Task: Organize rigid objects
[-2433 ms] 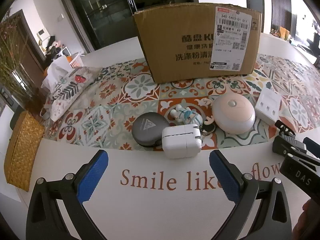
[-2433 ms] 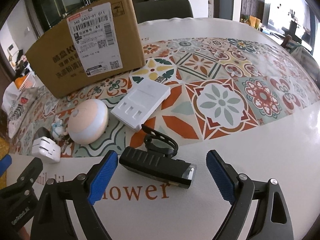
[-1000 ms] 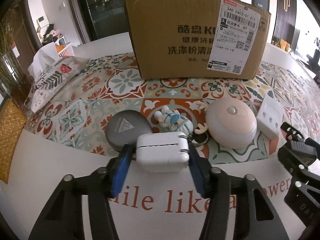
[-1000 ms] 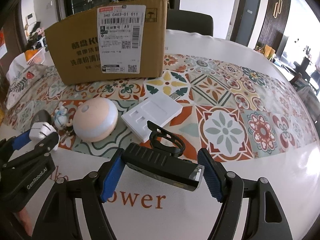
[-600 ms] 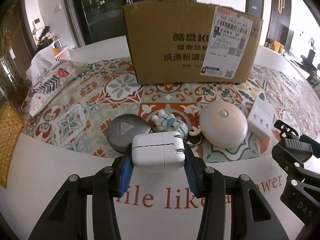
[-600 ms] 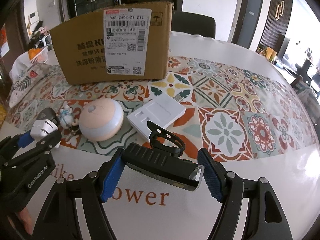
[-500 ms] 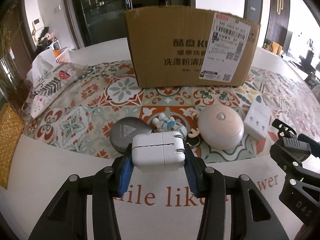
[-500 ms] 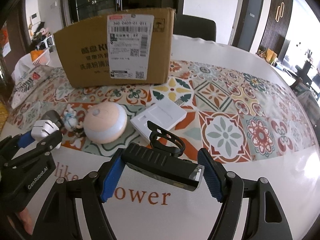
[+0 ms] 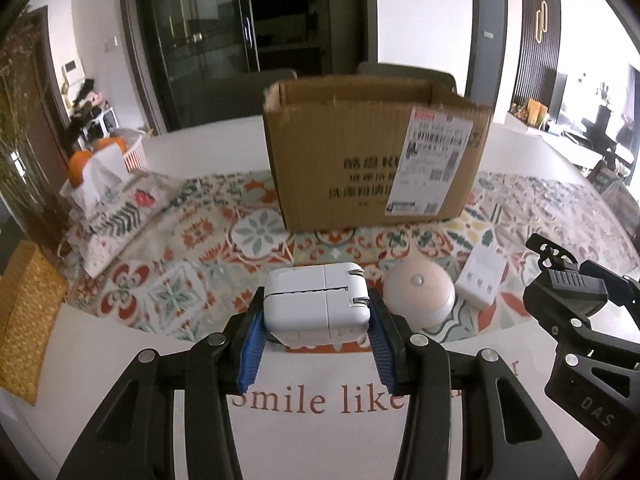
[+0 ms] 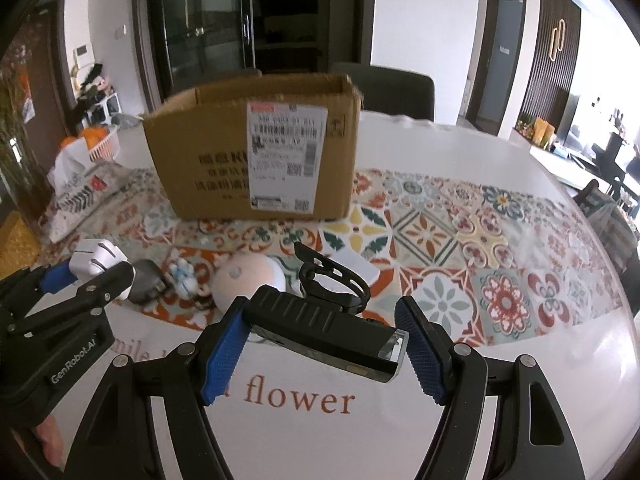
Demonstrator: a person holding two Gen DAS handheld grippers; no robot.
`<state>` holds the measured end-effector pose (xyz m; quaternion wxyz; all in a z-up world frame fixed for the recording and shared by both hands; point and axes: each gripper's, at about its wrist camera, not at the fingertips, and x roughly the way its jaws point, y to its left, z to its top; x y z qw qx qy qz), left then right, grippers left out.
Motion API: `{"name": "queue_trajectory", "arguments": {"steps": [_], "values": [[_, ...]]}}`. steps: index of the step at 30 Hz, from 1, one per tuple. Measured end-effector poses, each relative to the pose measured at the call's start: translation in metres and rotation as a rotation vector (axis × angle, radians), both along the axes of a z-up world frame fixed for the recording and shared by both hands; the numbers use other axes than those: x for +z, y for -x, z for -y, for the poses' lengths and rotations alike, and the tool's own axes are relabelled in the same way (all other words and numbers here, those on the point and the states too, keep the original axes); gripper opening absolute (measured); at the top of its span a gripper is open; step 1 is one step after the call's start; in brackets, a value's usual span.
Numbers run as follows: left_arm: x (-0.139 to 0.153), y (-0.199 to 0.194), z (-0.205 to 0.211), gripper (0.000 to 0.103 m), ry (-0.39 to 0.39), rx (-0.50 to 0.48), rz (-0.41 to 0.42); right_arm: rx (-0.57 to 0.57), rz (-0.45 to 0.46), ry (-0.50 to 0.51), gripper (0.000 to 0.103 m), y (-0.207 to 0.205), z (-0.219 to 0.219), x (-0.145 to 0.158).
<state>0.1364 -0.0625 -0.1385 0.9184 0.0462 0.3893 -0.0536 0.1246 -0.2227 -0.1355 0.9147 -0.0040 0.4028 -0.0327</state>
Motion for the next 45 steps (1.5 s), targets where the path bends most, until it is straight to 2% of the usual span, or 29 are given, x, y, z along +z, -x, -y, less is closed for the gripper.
{"name": "queue_trajectory", "arguments": {"steps": [11, 29, 45], "values": [[0.045, 0.004, -0.009, 0.046, 0.016, -0.011, 0.074, 0.011, 0.104, 0.0, 0.073, 0.005, -0.007, 0.044], [0.095, -0.003, -0.025, 0.046, 0.043, -0.027, 0.165, 0.023, 0.242, 0.014, 0.073, 0.0, -0.024, 0.104], [0.118, -0.024, -0.022, 0.046, 0.032, -0.05, 0.221, 0.032, 0.295, 0.0, 0.073, -0.02, -0.021, 0.127]]}}
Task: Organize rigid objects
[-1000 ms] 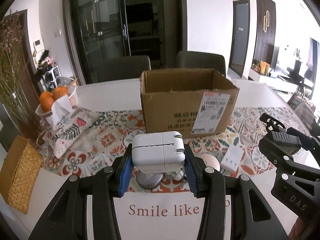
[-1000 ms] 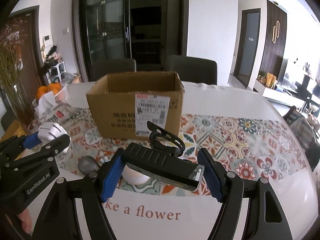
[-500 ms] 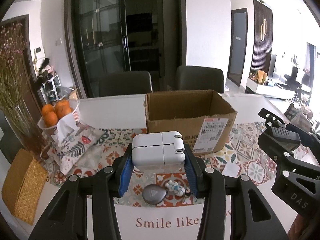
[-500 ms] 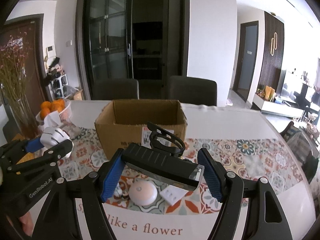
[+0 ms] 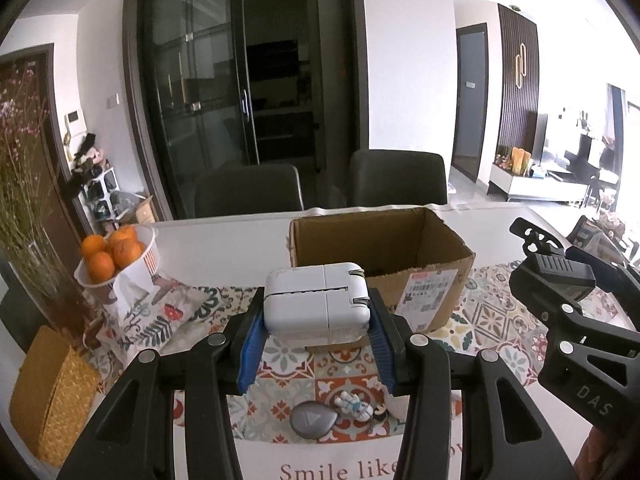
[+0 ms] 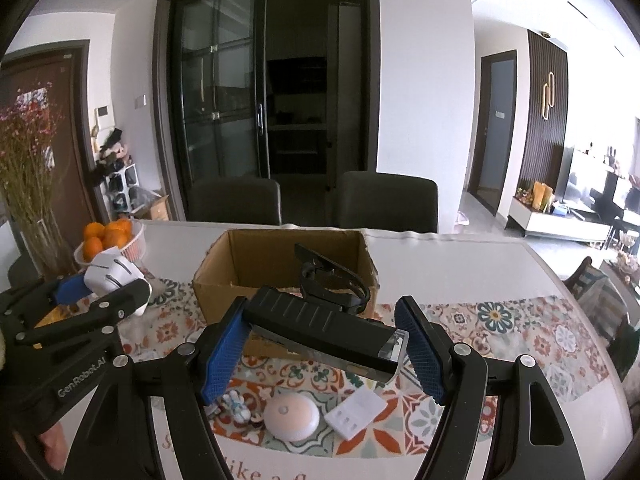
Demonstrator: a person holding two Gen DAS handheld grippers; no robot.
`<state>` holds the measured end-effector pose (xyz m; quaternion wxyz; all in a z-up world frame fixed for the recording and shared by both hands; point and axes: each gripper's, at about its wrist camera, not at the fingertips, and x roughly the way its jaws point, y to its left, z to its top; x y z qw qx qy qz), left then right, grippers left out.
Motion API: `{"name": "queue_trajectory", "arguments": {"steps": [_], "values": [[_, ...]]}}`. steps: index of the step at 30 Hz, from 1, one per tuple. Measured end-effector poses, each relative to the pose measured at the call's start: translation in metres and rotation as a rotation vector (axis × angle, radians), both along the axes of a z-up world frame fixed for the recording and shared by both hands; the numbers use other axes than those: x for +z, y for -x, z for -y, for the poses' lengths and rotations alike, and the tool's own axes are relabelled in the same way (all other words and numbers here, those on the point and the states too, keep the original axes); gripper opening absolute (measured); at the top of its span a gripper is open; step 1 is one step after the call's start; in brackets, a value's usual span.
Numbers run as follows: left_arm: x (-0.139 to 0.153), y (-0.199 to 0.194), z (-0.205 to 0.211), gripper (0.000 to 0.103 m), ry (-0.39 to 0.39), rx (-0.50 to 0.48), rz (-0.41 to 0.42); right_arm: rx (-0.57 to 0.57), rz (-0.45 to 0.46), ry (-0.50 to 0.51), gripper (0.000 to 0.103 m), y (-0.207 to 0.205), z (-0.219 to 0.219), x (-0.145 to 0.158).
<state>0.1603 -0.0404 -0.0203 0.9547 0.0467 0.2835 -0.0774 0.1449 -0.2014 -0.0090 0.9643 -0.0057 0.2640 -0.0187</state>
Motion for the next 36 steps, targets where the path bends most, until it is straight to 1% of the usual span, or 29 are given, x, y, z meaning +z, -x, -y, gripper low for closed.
{"name": "queue_trajectory", "arguments": {"steps": [9, 13, 17, 19, 23, 29, 31, 33, 36], "values": [[0.004, -0.021, 0.007, 0.046, -0.012, -0.008, 0.008, 0.011, 0.006, -0.003, 0.073, -0.018, 0.004, 0.0], [0.007, -0.035, 0.008, 0.046, 0.007, -0.01, 0.005, 0.009, 0.017, -0.008, 0.073, -0.03, 0.005, 0.004], [0.009, -0.051, 0.009, 0.046, 0.003, -0.009, -0.002, 0.018, 0.007, -0.02, 0.073, -0.047, 0.006, 0.005], [0.008, -0.06, 0.01, 0.046, -0.002, -0.005, -0.009, 0.021, 0.0, -0.007, 0.073, -0.057, 0.005, 0.005], [0.009, -0.077, 0.012, 0.046, 0.011, -0.003, -0.016, 0.027, -0.012, -0.004, 0.073, -0.075, 0.006, 0.006], [0.015, -0.1, 0.017, 0.046, 0.003, -0.005, -0.008, 0.049, -0.035, -0.003, 0.073, -0.102, 0.007, 0.009], [0.015, -0.107, 0.021, 0.046, -0.013, -0.008, -0.024, 0.056, -0.05, -0.006, 0.073, -0.11, 0.008, 0.007], [0.012, -0.118, 0.022, 0.046, -0.004, -0.024, -0.051, 0.062, -0.078, -0.008, 0.073, -0.121, 0.008, 0.005], [0.004, -0.132, 0.026, 0.046, -0.018, -0.033, -0.093, 0.076, -0.125, -0.014, 0.073, -0.137, 0.011, -0.002]]}}
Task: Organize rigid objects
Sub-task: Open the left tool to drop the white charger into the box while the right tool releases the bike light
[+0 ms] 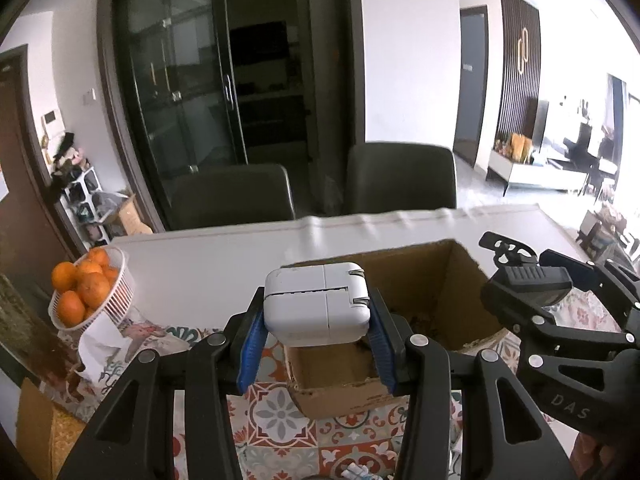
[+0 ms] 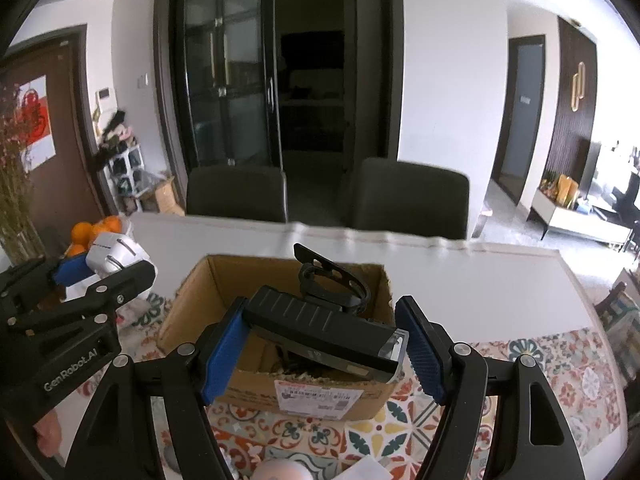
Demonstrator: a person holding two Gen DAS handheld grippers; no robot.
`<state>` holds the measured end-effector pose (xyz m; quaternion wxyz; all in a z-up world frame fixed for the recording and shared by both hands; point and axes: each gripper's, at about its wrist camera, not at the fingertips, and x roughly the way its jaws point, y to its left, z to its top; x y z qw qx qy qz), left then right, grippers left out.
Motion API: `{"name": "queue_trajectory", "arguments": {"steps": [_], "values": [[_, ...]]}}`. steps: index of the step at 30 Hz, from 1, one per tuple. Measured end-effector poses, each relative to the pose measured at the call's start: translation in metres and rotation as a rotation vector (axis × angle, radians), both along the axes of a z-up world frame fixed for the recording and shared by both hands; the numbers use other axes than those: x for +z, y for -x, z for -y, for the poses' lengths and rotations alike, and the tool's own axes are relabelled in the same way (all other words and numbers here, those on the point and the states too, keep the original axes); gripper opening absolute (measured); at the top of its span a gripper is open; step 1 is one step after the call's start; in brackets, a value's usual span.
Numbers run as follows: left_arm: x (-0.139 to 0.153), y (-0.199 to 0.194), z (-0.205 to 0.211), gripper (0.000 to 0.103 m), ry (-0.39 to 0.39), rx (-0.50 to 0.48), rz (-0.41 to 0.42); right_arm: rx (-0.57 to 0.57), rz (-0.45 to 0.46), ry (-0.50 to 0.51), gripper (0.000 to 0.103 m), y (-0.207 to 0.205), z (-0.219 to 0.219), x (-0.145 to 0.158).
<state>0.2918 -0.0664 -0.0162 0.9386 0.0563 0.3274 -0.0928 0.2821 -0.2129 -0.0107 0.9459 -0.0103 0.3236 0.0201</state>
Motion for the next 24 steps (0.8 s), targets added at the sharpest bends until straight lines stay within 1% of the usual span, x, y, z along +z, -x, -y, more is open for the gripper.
{"name": "queue_trajectory", "arguments": {"steps": [5, 12, 18, 23, 24], "values": [[-0.019, -0.02, 0.005, 0.046, -0.02, -0.001, -0.077, 0.015, -0.102, -0.003, 0.073, -0.028, 0.003, -0.019], [-0.045, -0.04, 0.012, 0.046, -0.059, -0.008, -0.157, 0.043, -0.22, 0.004, 0.073, -0.052, 0.005, -0.05], [-0.059, -0.049, 0.014, 0.046, -0.077, -0.014, -0.202, 0.061, -0.261, 0.036, 0.074, -0.063, 0.004, -0.064], [-0.067, -0.052, 0.015, 0.046, -0.082, -0.021, -0.227, 0.069, -0.267, 0.05, 0.074, -0.064, 0.004, -0.069], [-0.067, -0.052, 0.014, 0.046, -0.081, -0.021, -0.23, 0.068, -0.264, 0.056, 0.076, -0.063, 0.003, -0.07]]}}
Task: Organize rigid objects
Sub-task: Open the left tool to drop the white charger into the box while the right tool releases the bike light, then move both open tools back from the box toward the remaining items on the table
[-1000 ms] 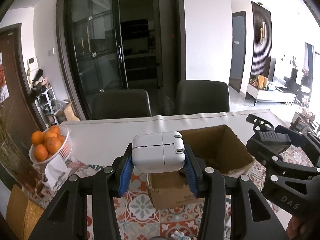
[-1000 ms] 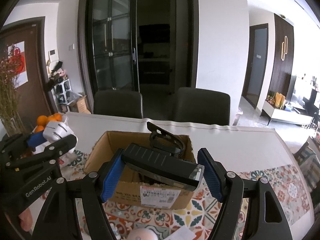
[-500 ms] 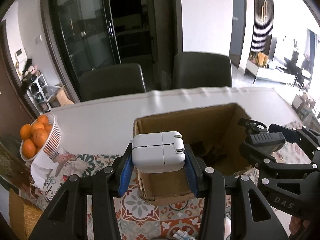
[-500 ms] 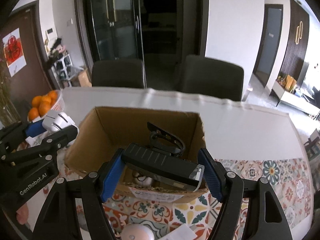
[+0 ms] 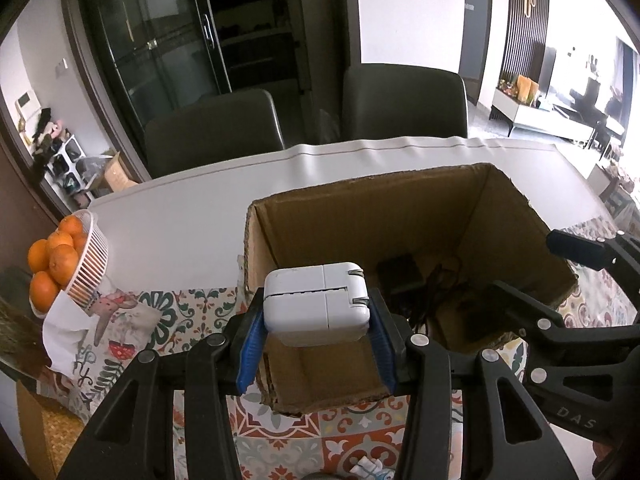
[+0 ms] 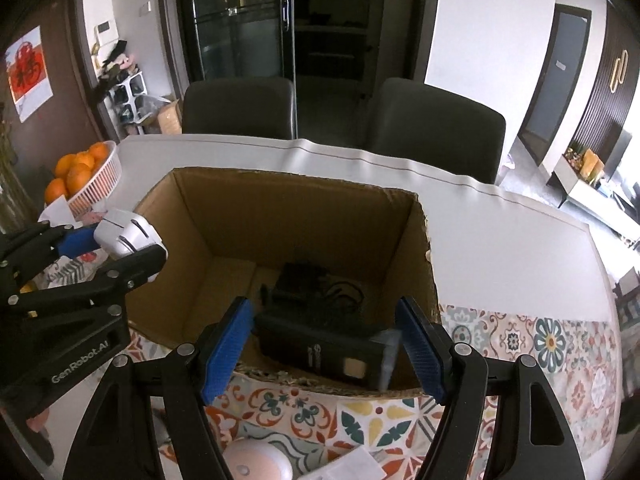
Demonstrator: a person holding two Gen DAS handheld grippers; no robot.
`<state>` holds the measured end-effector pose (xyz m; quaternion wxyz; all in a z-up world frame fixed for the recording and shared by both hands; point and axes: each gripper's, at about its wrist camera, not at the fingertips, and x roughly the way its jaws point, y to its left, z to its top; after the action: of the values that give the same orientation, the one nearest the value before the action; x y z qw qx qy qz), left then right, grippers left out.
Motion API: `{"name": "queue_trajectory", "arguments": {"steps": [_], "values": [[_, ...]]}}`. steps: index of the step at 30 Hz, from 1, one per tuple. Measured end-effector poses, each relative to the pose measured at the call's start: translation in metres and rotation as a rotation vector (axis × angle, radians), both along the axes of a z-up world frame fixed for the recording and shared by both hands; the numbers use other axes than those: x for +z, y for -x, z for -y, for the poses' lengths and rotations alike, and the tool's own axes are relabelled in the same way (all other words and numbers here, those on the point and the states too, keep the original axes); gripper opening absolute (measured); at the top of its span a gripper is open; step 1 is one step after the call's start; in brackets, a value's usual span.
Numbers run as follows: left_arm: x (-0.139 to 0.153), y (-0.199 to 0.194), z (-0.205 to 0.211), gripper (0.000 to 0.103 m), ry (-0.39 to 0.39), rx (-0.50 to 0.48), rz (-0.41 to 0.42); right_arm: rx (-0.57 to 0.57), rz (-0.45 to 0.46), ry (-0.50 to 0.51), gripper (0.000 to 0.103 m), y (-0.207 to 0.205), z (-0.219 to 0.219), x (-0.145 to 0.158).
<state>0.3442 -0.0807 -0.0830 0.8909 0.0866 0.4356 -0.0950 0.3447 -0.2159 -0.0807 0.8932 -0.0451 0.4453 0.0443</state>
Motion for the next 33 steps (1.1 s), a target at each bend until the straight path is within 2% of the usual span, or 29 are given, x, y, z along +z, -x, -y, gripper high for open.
{"name": "queue_trajectory", "arguments": {"steps": [3, 5, 9, 11, 24, 33], "values": [[0.001, 0.002, 0.001, 0.05, 0.004, -0.001, 0.007, -0.013, 0.011, 0.021, 0.08, 0.003, 0.0, 0.002], [0.006, 0.005, 0.001, 0.063, -0.004, 0.004, 0.027, -0.021, 0.022, 0.021, 0.08, 0.008, 0.002, 0.004], [0.019, 0.015, -0.001, 0.07, -0.009, 0.013, 0.071, -0.047, 0.044, 0.023, 0.08, 0.015, 0.007, 0.012], [0.027, 0.022, -0.002, 0.078, -0.01, 0.017, 0.093, -0.064, 0.055, 0.01, 0.08, 0.021, 0.01, 0.017], [0.058, 0.072, -0.016, 0.09, -0.018, 0.053, 0.19, -0.072, 0.151, 0.014, 0.082, 0.066, 0.008, 0.054], [0.059, 0.103, -0.026, 0.095, -0.039, 0.088, 0.218, -0.049, 0.178, 0.01, 0.082, 0.096, -0.001, 0.056]]}}
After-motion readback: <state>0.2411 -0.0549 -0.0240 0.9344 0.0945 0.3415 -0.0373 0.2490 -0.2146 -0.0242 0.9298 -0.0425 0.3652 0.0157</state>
